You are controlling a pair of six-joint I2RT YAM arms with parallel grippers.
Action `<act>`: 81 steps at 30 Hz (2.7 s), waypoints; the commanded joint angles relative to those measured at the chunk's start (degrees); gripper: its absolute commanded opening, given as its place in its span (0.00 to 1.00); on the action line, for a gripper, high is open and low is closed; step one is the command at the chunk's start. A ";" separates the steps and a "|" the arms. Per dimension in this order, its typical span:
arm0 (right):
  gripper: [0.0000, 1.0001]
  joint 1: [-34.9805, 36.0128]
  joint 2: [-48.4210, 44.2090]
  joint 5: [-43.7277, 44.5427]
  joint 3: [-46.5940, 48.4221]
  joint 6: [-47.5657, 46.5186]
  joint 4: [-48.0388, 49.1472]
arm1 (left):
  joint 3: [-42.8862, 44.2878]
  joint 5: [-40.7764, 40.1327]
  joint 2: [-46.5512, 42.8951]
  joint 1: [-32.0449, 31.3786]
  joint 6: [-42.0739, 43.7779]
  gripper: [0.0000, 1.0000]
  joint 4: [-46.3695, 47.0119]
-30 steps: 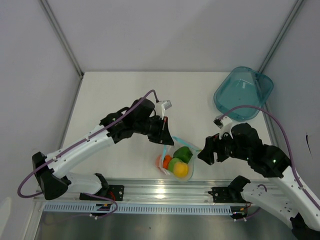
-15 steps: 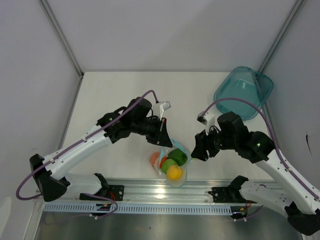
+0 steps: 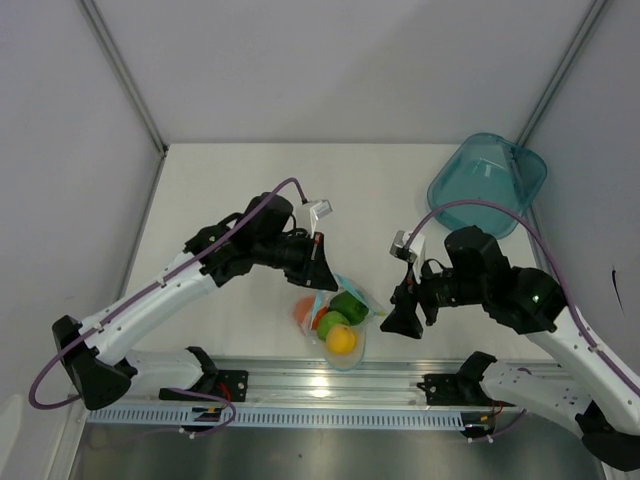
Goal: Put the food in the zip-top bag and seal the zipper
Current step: Zip the zipper food storage bag at the center of the board.
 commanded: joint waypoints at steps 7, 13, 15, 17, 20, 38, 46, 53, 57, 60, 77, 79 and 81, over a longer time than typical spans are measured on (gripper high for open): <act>0.66 2.86 3.56 -2.60 -0.87 -4.30 2.86 | 0.14 4.23 -3.42 1.57 1.22 0.01 1.07; 0.63 3.30 5.85 1.36 -1.39 -5.70 4.97 | -0.12 4.93 -3.95 1.65 1.40 0.01 1.07; 0.60 3.57 6.64 3.29 -1.57 -6.15 5.41 | -0.12 5.28 -4.13 1.83 1.48 0.01 1.07; 0.52 4.36 7.16 4.18 -1.66 -6.41 5.67 | -0.12 5.55 -4.21 1.92 1.66 0.01 1.07; 0.41 5.06 7.17 5.50 -2.45 -6.50 6.28 | -0.38 5.81 -4.48 2.09 1.84 0.00 1.15; 0.27 9.72 9.45 14.89 -3.50 -7.99 9.45 | -1.70 8.71 -4.65 2.80 0.96 0.01 2.56; 0.06 10.16 6.73 19.48 -4.91 -6.68 11.99 | -3.11 9.24 -4.92 3.06 1.04 0.01 3.00; 0.00 10.25 5.67 16.33 -2.37 -4.13 11.39 | -5.48 5.65 -5.09 3.06 2.80 0.01 0.90; 0.00 10.25 8.56 11.93 3.25 -1.76 7.09 | -6.18 0.55 -6.23 3.06 5.69 0.15 -0.95; 0.00 10.25 14.01 10.51 9.91 0.88 -0.11 | -8.03 -4.54 -9.64 2.97 7.28 0.29 0.18; 0.00 1.37 20.35 -6.97 12.41 10.81 -8.04 | -17.61 -17.63 -28.48 -6.06 17.45 0.78 23.64; 0.00 1.02 20.00 -8.64 12.05 10.81 -8.04 | -16.82 -20.89 -26.29 -11.49 20.71 0.79 25.75; 0.00 0.85 19.21 -9.35 11.79 10.73 -8.13 | -17.78 -23.89 -25.40 -16.16 27.21 0.79 30.92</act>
